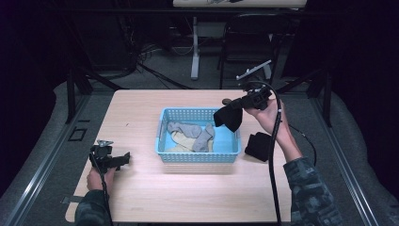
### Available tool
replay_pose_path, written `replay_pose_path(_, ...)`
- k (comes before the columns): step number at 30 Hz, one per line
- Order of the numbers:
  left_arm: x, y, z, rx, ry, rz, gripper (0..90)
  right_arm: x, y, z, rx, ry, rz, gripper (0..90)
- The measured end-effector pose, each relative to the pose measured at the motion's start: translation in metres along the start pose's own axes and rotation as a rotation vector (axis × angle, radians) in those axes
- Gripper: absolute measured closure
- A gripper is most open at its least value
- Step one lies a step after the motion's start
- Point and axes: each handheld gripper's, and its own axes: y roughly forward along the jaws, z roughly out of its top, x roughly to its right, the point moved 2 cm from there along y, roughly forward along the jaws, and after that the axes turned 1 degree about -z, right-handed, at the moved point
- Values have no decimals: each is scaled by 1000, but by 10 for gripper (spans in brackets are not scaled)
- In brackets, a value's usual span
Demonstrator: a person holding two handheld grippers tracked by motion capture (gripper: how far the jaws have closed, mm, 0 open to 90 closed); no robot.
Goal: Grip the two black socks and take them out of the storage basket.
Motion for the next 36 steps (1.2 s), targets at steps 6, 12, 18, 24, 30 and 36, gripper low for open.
replay_pose_path(6,0,0,0,0,0,0,34,12,-12,-6,12,22,-19,869)
replay_pose_path(12,0,0,0,0,0,0,34,23,-24,-13,24,45,-38,869)
replay_pose_path(18,0,0,0,0,0,0,34,38,-34,-26,30,79,-64,869)
replay_pose_path(24,0,0,0,0,0,0,34,52,-40,-38,25,110,-93,869)
replay_pose_path(30,0,0,0,0,0,0,34,69,-39,-53,15,148,-129,870)
replay_pose_path(36,0,0,0,0,0,0,34,83,-27,-68,-16,184,-156,870)
